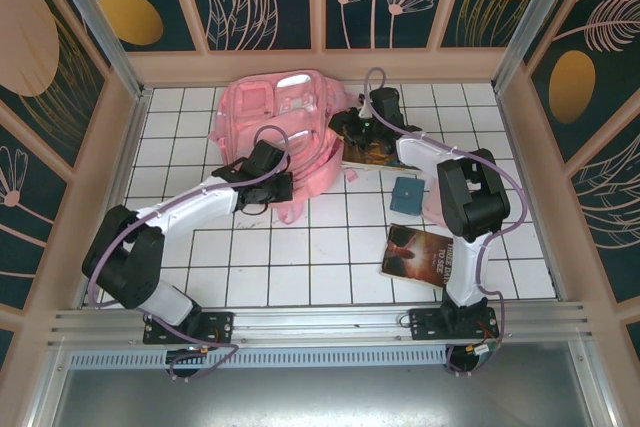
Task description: Pack the student bag
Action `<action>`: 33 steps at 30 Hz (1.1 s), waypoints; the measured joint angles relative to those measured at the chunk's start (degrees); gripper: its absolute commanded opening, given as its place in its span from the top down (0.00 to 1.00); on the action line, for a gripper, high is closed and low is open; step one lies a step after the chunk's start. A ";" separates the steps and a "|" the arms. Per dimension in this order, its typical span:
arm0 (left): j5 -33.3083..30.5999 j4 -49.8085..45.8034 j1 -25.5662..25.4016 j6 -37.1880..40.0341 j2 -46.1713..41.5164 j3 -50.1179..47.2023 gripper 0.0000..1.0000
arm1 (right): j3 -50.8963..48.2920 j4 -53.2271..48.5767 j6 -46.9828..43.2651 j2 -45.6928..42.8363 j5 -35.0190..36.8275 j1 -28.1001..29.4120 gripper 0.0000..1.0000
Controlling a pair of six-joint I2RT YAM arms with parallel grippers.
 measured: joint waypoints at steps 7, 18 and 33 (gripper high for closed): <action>1.95 0.11 0.07 0.76 -0.79 0.00 1.00 | -5.90 1.29 6.03 -1.64 -3.32 0.68 0.62; 2.47 0.07 0.07 1.84 -0.79 0.00 1.00 | -10.25 0.94 13.07 -3.10 -4.31 4.13 0.94; -13.51 -13.31 2.56 2.99 -2.14 0.74 1.00 | -8.00 -7.45 3.04 -4.00 2.95 0.98 1.00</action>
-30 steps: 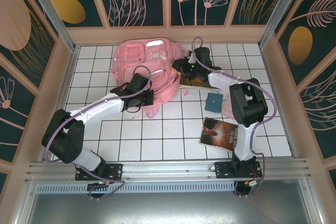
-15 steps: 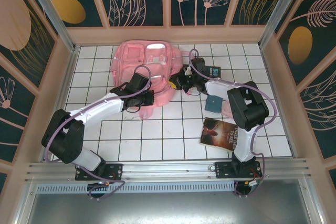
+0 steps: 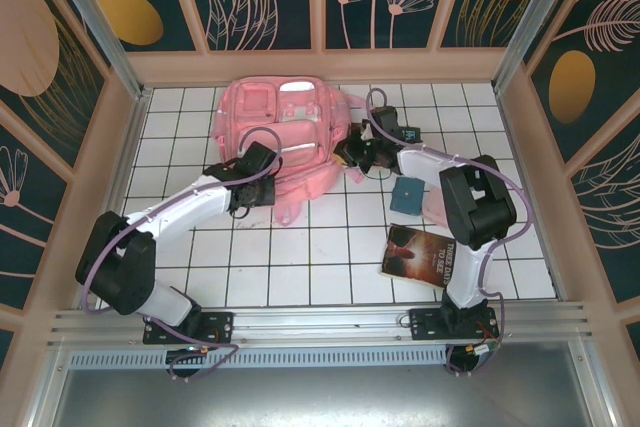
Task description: Pack the student bag
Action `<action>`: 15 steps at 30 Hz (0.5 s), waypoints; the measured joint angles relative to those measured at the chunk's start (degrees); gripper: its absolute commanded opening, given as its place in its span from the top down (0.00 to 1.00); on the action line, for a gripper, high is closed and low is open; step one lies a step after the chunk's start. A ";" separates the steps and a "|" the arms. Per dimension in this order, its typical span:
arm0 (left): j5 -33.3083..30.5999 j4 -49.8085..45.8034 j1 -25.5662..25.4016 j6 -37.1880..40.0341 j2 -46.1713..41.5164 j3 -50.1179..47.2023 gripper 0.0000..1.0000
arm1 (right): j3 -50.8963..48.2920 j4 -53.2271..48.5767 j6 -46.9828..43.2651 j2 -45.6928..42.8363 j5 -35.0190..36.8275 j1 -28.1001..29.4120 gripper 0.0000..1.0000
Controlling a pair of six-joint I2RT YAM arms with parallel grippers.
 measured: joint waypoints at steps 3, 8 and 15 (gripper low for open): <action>-1.31 -0.85 3.02 0.46 -0.48 0.00 1.00 | 1.01 -1.46 -2.12 0.00 1.09 -0.39 1.00; -1.44 -0.11 7.96 2.32 -0.33 0.00 1.00 | 3.58 -3.74 -5.29 0.02 1.86 -0.72 1.00; 1.09 5.29 14.95 5.46 2.29 -0.04 1.00 | 6.03 -4.83 -8.72 0.57 3.15 -0.87 1.00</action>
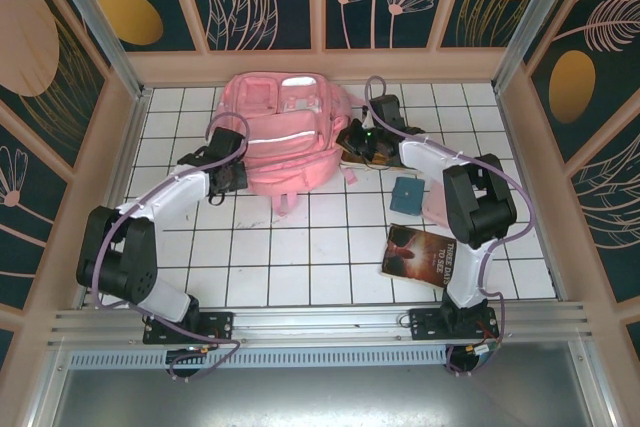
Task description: Pack the student bag
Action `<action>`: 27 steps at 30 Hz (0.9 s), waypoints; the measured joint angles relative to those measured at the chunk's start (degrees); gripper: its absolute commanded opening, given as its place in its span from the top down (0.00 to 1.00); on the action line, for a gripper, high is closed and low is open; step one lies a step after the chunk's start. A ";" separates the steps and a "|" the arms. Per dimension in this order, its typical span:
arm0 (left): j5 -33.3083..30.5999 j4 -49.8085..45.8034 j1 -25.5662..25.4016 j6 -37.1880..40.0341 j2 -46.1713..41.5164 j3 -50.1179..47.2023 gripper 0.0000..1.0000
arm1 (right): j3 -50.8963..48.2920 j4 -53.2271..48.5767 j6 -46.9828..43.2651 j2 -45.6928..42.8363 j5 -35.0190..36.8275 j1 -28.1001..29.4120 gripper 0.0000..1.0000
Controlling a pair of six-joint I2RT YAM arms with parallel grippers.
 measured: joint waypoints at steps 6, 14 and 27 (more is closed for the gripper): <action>5.35 7.54 2.86 4.70 0.28 -2.05 1.00 | 1.07 0.00 -1.97 1.53 -0.17 -0.98 0.69; 11.78 11.23 4.37 8.28 -3.67 -5.75 1.00 | 2.64 -6.08 -10.60 -1.03 1.49 -2.97 0.40; 16.39 12.68 3.82 10.27 -9.03 -6.19 1.00 | 20.13 -15.72 -51.84 -0.55 -5.05 15.26 0.42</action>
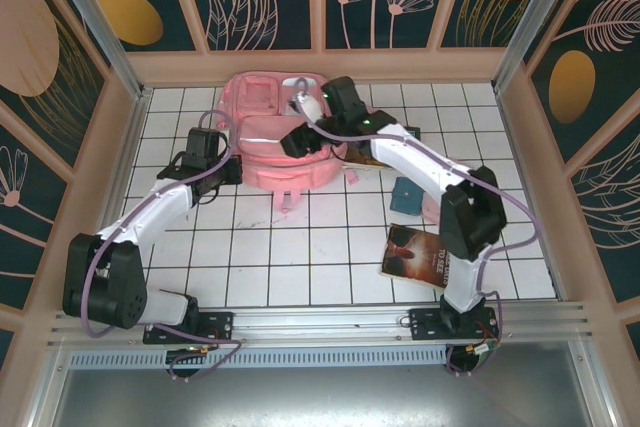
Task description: Pack the student bag
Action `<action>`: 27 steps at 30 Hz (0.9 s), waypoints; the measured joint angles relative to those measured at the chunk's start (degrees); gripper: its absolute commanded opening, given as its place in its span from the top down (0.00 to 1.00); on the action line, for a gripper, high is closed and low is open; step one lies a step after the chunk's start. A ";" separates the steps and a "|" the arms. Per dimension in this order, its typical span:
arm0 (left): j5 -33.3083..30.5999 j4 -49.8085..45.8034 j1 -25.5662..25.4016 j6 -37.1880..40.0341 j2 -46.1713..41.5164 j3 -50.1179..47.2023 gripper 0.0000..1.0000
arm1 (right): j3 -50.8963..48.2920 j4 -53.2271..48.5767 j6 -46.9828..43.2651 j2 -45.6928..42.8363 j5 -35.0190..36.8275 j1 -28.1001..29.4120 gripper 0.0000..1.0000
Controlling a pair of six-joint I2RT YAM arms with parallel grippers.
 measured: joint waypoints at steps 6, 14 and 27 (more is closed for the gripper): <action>1.77 -0.09 0.00 0.24 -2.29 0.00 1.00 | 13.16 -5.20 -8.39 11.41 -6.84 0.11 0.43; 3.21 0.00 -0.04 0.17 -2.89 -0.02 1.00 | 14.67 -9.33 -11.28 17.92 -10.36 1.40 0.44; 3.80 0.04 -0.04 -0.24 -2.89 0.00 1.00 | 18.43 -13.03 -15.76 20.90 -12.59 3.10 0.66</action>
